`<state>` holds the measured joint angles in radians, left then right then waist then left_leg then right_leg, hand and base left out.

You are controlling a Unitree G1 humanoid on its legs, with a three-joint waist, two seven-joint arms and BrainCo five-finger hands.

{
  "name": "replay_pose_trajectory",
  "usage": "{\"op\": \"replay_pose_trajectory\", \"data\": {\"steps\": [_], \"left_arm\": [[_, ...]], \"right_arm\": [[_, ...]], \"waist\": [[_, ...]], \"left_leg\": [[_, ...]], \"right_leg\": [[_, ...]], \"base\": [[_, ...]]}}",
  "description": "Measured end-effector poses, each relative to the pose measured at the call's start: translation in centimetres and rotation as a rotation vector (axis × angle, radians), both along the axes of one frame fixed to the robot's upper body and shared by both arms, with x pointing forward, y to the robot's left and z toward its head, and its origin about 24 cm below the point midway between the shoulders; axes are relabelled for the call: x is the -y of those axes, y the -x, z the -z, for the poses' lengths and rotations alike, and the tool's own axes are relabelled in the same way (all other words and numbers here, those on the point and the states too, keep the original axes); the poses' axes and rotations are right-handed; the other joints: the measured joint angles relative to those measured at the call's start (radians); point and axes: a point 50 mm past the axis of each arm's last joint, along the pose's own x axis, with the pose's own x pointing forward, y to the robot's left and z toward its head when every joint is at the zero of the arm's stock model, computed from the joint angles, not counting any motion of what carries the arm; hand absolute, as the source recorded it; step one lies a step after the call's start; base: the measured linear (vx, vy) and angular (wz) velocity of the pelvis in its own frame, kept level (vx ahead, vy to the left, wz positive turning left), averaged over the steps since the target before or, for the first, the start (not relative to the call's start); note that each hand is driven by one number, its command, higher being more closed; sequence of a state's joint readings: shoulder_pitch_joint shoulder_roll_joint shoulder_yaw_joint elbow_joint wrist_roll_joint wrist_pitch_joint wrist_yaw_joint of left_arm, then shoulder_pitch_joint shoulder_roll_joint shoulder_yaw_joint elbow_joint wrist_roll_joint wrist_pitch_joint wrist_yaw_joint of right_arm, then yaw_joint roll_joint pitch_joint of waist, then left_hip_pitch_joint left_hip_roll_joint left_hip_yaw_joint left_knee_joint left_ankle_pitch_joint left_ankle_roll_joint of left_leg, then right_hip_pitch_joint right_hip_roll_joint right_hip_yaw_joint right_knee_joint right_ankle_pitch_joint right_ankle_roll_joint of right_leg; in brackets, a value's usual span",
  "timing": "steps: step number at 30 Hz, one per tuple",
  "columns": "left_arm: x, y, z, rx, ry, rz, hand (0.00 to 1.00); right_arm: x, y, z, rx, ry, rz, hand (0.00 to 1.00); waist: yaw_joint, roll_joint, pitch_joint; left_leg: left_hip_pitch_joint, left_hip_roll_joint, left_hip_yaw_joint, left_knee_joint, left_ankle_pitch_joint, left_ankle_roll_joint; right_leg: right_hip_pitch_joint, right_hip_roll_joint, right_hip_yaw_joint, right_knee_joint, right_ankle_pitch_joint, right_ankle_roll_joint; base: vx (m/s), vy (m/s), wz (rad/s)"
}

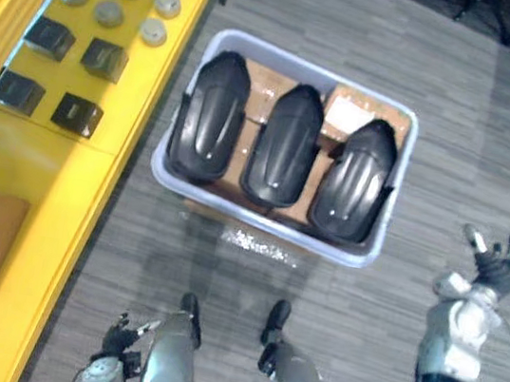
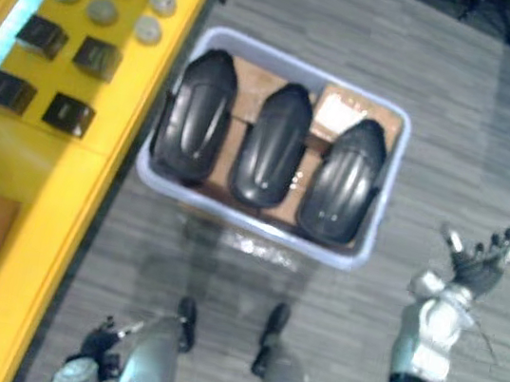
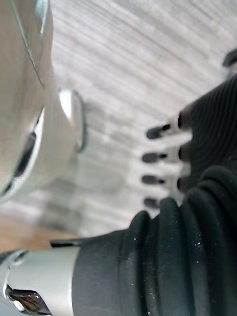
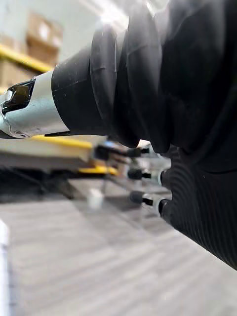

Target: Walk over and take plastic housings, then place them on the shelf

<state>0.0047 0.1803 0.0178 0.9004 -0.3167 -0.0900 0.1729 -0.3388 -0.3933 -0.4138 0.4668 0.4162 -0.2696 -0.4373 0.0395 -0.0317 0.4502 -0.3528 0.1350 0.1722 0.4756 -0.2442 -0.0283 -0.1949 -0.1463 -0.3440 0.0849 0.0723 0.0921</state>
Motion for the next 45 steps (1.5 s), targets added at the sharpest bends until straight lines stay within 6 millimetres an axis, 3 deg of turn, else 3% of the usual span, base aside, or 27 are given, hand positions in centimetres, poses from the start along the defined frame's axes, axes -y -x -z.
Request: {"op": "replay_pose_trajectory", "data": {"steps": [2, 6, 14, 18, 21, 27, 33, 40, 45], "left_arm": [[0.5, -0.7, -0.1, 0.016, 0.010, 0.006, 0.00], [1.4, -1.3, -0.1, 0.022, 0.044, 0.013, 0.00], [2.6, -1.7, -0.1, 0.036, 0.101, 0.054, 0.00], [2.7, -1.8, -0.1, 0.041, 0.115, 0.069, 0.00], [3.1, -1.8, 0.0, 0.048, 0.146, 0.073, 0.00], [4.4, -1.8, 0.0, 0.069, 0.169, 0.164, 0.00], [4.4, -1.8, 0.0, 0.069, 0.181, 0.171, 0.00], [4.6, -1.7, 0.1, 0.064, 0.198, 0.184, 0.00], [4.9, -1.2, 0.5, 0.042, 0.213, 0.189, 0.00]], "right_arm": [[2.0, -1.0, -2.2, -0.004, 0.020, 0.061, 0.00], [3.7, -1.9, -4.0, -0.030, 0.005, 0.126, 0.00], [6.5, -2.2, -4.9, -0.169, -0.025, 0.150, 0.00], [6.7, -2.7, -6.0, -0.179, 0.004, 0.109, 0.00], [7.0, -3.2, -7.2, -0.208, 0.053, 0.046, 0.00], [6.9, -3.9, -9.2, -0.221, 0.170, 0.009, 0.00], [6.3, -4.2, -12.3, -0.152, 0.289, 0.020, 0.00], [5.6, -5.0, -11.5, -0.251, 0.306, -0.080, 0.00], [5.8, -5.1, -9.5, -0.375, 0.252, -0.113, 0.00]], "waist": [[0.007, 0.028, 0.018], [0.028, 0.061, 0.041], [0.036, 0.115, 0.063], [0.040, 0.118, 0.062], [0.042, 0.134, 0.067], [0.059, 0.188, 0.063], [0.060, 0.189, 0.062], [0.061, 0.199, 0.066], [0.064, 0.216, 0.061]], "left_leg": [[-0.053, -0.009, -0.027, 0.026, -0.005, 0.008], [-0.096, -0.023, -0.058, 0.054, -0.010, 0.018], [-0.162, -0.060, -0.078, 0.075, 0.004, 0.043], [-0.173, -0.068, -0.077, 0.076, 0.010, 0.051], [-0.173, -0.077, -0.078, 0.076, 0.014, 0.057], [-0.176, -0.093, -0.080, 0.076, 0.022, 0.065], [-0.206, -0.092, -0.083, 0.094, 0.022, 0.066], [-0.207, -0.093, -0.087, 0.111, 0.022, 0.066], [-0.218, -0.098, -0.091, 0.112, 0.024, 0.066]], "right_leg": [[-0.034, -0.008, -0.017, 0.021, 0.002, 0.001], [-0.064, -0.019, -0.029, 0.052, 0.002, 0.003], [-0.131, -0.068, -0.040, 0.117, -0.005, 0.013], [-0.151, -0.080, -0.039, 0.139, -0.008, 0.017], [-0.155, -0.092, -0.039, 0.155, -0.012, 0.019], [-0.166, -0.114, -0.041, 0.185, -0.020, 0.024], [-0.194, -0.117, -0.041, 0.202, -0.021, 0.022], [-0.208, -0.132, -0.040, 0.262, -0.048, 0.019], [-0.230, -0.143, -0.040, 0.297, -0.064, 0.020]], "base": [[-0.11, 0.073, 0.28], [-0.10, 0.066, 0.15], [-0.07, 0.059, 0.12], [-0.04, 0.019, 0.03], [-0.04, 0.026, 0.07], [-0.03, 0.018, 0.05], [0.00, 0.000, 0.00], [-0.02, -0.006, 0.02], [-0.04, -0.018, 0.04]]}}
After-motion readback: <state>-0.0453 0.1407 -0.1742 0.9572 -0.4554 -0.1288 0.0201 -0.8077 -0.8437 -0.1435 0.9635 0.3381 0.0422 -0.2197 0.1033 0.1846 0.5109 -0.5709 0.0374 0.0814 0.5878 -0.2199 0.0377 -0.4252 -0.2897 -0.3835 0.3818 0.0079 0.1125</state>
